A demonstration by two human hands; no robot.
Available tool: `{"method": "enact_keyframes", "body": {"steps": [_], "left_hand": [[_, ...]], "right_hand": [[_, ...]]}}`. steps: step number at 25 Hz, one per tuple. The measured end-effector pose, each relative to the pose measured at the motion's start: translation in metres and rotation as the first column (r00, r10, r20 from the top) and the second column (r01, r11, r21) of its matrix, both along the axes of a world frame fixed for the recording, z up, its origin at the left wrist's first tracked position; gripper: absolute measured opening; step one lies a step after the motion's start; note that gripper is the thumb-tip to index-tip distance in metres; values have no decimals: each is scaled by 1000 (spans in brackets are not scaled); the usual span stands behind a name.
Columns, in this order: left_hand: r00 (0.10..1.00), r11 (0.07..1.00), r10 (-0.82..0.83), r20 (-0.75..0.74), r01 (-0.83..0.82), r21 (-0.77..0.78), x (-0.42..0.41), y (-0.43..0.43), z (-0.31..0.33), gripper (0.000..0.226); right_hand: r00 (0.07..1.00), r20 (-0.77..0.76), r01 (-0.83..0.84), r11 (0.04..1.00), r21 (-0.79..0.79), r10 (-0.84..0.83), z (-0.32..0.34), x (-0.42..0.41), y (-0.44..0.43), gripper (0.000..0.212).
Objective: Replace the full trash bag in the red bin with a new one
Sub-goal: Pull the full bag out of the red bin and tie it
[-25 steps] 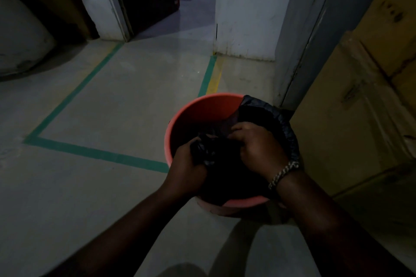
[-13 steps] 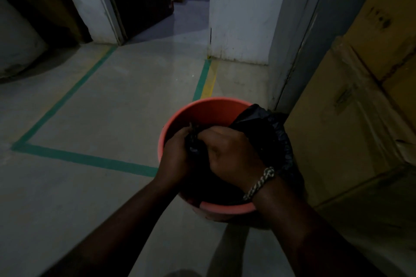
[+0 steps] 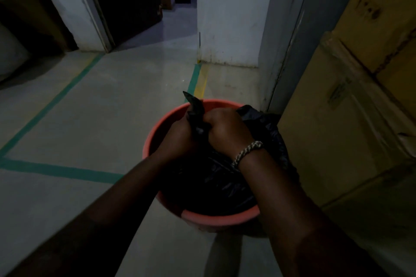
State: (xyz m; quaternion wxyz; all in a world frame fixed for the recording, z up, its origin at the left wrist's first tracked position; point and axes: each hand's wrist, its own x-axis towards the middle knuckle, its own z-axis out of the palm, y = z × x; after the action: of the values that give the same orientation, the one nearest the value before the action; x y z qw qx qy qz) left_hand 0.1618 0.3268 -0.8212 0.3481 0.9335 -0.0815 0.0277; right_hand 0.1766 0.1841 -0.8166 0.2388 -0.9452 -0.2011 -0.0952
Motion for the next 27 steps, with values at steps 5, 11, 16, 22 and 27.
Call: {"method": "enact_keyframes", "body": {"steps": [5,11,16,22,27], "left_hand": [[993,992,114,-42,-112,50,0,-5,-3,27],[985,987,161,-60,-160,16,-8,-5,1,25],[995,995,99,17,-99,-10,-7,-3,2,44],[989,978,-144,37,148,-145,-3,-18,2,36],[999,970,-52,1,51,-236,4,-20,0,31]], "right_hand": [[999,-14,39,985,169,-37,-15,8,-19,33],[919,-238,193,886,-422,-314,-26,20,-59,72],[907,-69,324,793,-517,-415,32,8,-54,13],[955,-202,114,897,-427,-218,67,-17,-11,31],[976,-211,16,989,-147,-47,66,-17,-9,40]]}}
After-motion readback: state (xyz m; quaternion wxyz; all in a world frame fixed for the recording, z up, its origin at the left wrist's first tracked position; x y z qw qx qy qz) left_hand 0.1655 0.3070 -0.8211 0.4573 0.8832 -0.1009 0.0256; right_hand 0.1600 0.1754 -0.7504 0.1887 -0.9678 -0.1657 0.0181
